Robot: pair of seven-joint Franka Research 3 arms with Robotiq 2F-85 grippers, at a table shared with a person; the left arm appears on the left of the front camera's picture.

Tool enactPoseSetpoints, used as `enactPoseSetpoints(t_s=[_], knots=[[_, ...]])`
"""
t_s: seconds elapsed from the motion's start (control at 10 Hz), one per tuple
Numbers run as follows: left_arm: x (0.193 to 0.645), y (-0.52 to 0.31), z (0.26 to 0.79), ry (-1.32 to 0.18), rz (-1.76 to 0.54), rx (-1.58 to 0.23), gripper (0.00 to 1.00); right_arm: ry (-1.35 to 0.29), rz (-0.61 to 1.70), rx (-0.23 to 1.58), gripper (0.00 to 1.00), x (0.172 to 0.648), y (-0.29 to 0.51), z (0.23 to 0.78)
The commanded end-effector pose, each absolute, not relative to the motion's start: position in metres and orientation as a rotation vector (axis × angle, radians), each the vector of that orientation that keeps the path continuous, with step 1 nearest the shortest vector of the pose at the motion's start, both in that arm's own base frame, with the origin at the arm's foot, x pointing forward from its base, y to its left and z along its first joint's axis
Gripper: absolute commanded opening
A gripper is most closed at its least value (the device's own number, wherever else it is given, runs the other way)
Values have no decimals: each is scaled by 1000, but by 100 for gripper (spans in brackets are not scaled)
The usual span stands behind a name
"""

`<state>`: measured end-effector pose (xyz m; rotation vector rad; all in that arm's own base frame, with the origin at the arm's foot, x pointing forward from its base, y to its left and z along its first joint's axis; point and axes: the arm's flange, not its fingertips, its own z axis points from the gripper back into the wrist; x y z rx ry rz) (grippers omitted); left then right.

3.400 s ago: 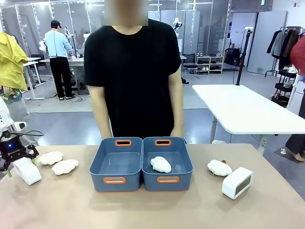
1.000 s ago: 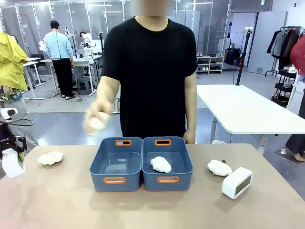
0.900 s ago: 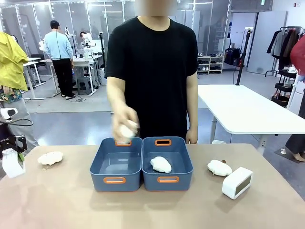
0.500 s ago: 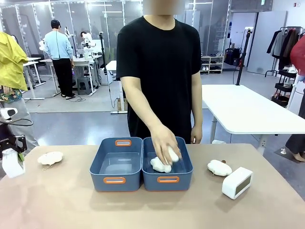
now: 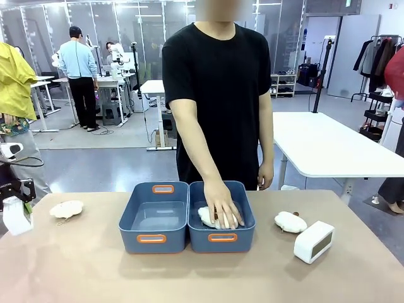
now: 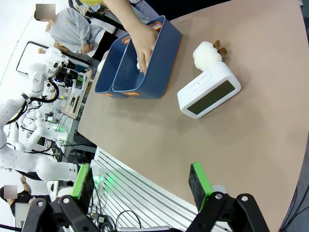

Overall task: Sort the digital clocks into the basket.
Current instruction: Pick up the Digital clock from the table and place it into the empty Plastic storage basket.

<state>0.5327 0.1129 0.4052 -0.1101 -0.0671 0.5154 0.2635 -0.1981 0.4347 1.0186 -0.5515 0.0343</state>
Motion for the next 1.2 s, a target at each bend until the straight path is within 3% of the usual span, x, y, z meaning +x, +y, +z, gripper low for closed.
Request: enactPoseSetpoints(t_s=[0.0,0.3,0.4,0.5,0.7,0.8,1.1], knots=[[535,111,409,-78,526,-110,0,-556,42,1025,100,263,-197,435],[535,111,409,-78,526,-110,0,-556,42,1025,100,263,-197,435],[533,113,405,-67,515,-110,51,-556,42,1025,100,263,-197,435],[525,97,423,-59,393,-220,51,-556,42,1025,100,263,-197,435],[497,29,483,-97,153,-151,51,-556,42,1025,100,263,-197,435],[488,-2,504,-42,100,-105,51,-556,42,1025,100,263,-197,435],[486,-84,518,21,-16,-40,51,-556,42,1025,100,263,-197,435]])
